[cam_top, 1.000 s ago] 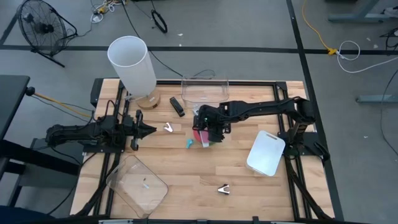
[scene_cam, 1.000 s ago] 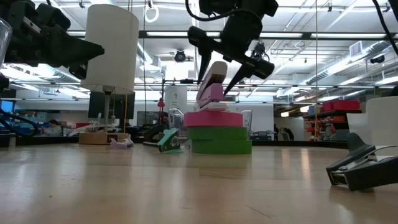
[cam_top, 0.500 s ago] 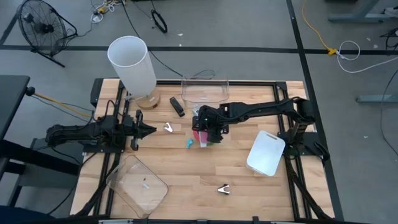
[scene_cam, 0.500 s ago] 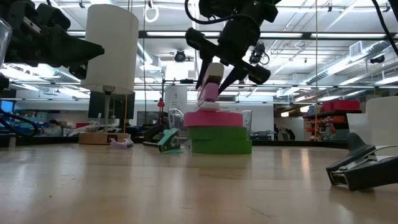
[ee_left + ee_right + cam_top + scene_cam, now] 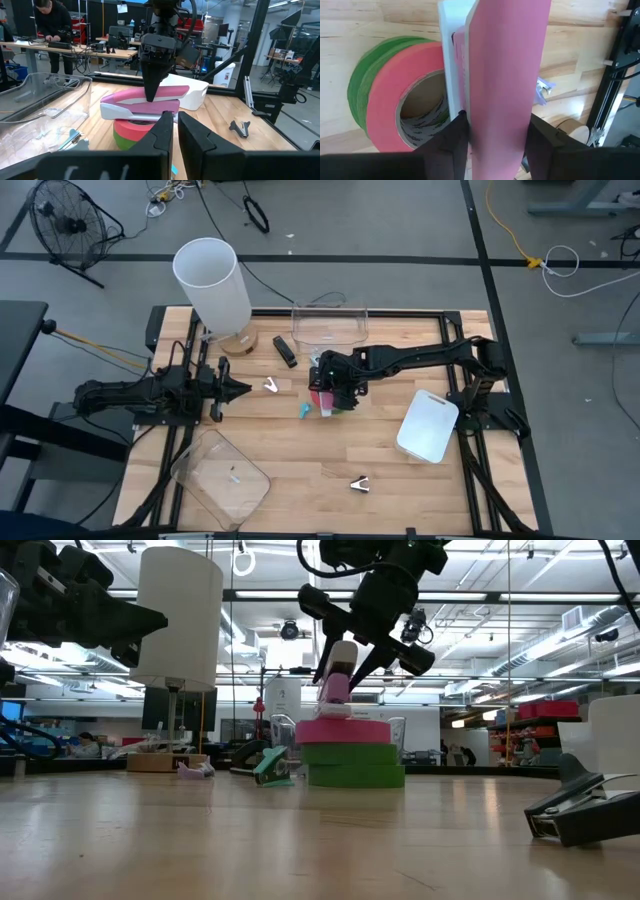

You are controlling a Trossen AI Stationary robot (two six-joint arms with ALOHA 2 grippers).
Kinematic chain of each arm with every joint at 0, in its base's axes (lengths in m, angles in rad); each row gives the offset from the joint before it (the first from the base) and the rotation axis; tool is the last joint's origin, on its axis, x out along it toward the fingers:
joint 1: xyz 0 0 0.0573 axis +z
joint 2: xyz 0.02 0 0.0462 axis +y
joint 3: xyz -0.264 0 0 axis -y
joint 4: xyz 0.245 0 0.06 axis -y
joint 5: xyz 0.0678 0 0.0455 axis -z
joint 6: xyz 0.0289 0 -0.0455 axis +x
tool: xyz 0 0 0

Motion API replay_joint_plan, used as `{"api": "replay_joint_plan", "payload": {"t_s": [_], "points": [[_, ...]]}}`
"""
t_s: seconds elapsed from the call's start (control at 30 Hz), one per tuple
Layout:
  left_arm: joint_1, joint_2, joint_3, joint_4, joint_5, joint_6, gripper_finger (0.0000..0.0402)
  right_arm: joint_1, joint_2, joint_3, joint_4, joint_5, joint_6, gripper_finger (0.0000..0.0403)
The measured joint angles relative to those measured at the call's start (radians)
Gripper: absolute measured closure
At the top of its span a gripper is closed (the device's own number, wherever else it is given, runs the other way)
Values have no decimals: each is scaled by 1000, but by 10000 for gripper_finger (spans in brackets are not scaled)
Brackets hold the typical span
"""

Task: Pick and place Stapler, Stapler remover, tape
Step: Put the pink stapler into the top transparent bin

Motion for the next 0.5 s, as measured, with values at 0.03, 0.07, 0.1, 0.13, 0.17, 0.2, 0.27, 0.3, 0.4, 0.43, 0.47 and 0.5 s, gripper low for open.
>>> {"api": "replay_joint_plan", "payload": {"t_s": [0.03,0.07,0.1,0.13,0.17,0.2,0.27,0.3,0.4,0.43,0.47,0.5], "points": [[0,0,0,0,0,0,372,0,0,0,0,0,0,264],[0,0,0,0,0,0,372,0,0,0,0,0,0,264],[0,0,0,0,0,0,372,0,0,0,0,0,0,264],[0,0,0,0,0,0,372,0,0,0,0,0,0,264],[0,0,0,0,0,0,372,0,0,0,0,2,1,264],[0,0,0,0,0,0,372,0,0,0,0,6,6,264],[0,0,0,0,0,0,372,0,-5,0,-3,13,24,264],[0,0,0,0,0,0,372,0,-6,0,-4,17,28,264],[0,0,0,0,0,0,372,-1,-17,0,4,20,47,264],[0,0,0,0,0,0,372,-1,-23,0,7,23,51,264],[0,0,0,0,0,0,372,-1,-29,0,9,25,52,264],[0,0,0,0,0,0,372,-1,-33,0,9,25,53,264]]}}
